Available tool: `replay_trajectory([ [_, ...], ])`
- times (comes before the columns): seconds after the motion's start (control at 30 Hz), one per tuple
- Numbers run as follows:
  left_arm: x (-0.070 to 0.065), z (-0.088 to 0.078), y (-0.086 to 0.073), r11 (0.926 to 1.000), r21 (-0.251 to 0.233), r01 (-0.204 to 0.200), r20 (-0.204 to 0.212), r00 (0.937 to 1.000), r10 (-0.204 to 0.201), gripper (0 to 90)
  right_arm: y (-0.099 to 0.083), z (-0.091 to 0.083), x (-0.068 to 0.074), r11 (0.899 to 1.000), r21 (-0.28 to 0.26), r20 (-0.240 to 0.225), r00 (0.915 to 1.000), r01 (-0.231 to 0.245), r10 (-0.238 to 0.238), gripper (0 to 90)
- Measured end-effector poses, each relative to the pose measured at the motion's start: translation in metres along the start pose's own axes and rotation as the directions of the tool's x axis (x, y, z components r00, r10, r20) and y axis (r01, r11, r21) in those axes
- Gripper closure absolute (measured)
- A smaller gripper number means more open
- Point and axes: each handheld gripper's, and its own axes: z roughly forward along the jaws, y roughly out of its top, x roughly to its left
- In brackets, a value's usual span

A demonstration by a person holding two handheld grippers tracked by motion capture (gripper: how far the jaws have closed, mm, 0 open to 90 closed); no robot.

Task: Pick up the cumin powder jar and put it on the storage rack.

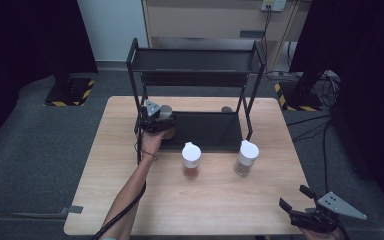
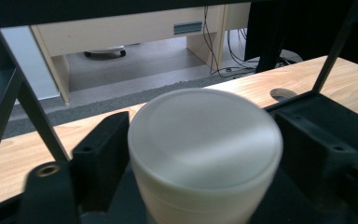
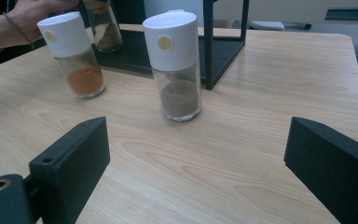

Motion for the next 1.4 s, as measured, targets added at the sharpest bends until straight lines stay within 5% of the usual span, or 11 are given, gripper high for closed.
replay_trajectory([
  [0.27, -0.003, -0.01, 0.016, 0.9983, -0.002, -0.057, -0.002, 0.9983, 0.057, 14.9, 0.0, 0.0, 0.001, 1.0, 0.0, -0.001, 1.0, 0.002, -0.002, 7.1],
  [0.5, 0.01, -0.017, 0.029, 0.9997, 0.019, -0.016, 0.06, 0.9981, 0.014, 8.9, 0.0, -0.001, 0.001, 1.0, -0.004, -0.001, 1.0, 0.003, -0.003, 7.0],
  [0.93, 0.006, -0.047, 0.048, 0.9977, 0.04, -0.054, 0.113, 0.9924, 0.049, 3.5, 0.001, -0.001, 0.002, 1.0, -0.002, 0.001, 1.0, 0.004, -0.004, 6.9],
  [1.4, 0.024, -0.1, 0.058, 0.9981, 0.029, -0.054, 0.218, 0.9749, 0.046, 3.2, 0.001, 0.0, 0.003, 1.0, 0.001, 0.006, 1.0, 0.006, -0.006, 6.7],
])
